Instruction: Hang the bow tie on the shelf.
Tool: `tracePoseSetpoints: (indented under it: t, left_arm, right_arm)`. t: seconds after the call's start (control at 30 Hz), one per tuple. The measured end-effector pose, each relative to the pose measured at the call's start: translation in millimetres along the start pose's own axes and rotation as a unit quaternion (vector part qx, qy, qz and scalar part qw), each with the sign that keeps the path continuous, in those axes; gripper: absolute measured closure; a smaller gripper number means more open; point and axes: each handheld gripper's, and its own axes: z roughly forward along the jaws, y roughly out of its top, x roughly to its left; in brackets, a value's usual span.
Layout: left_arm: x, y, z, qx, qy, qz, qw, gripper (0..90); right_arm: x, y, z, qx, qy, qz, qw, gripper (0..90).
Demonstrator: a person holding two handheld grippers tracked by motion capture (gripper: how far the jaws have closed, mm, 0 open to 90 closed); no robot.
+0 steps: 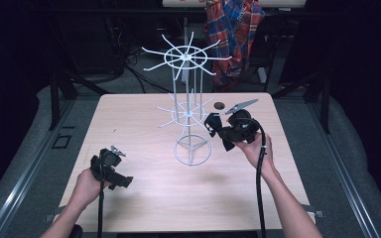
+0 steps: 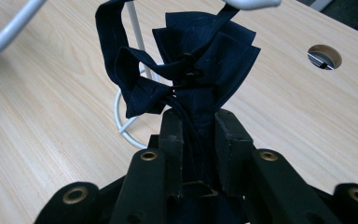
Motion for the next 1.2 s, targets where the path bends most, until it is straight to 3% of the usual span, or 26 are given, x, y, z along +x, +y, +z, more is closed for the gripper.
tracePoseSetpoints:
  t: [0.43, 0.93, 1.2]
  left_arm:
    - [-0.8, 0.4, 0.7, -0.003, -0.002, 0.003, 1.0000, 0.1]
    - [-2.2, 1.4, 1.9, 0.000, -0.004, 0.006, 1.0000, 0.1]
    - [-1.2, 1.3, 2.5, 0.004, -0.004, 0.005, 1.0000, 0.2]
  right_arm:
    - [2.8, 8.0, 6.1, -0.007, 0.002, 0.004, 1.0000, 74.4]
    - [4.9, 2.7, 21.1, 0.012, -0.013, -0.021, 0.9996, 74.4]
    - [7.5, 5.0, 30.1, -0.004, -0.015, -0.020, 0.9997, 74.4]
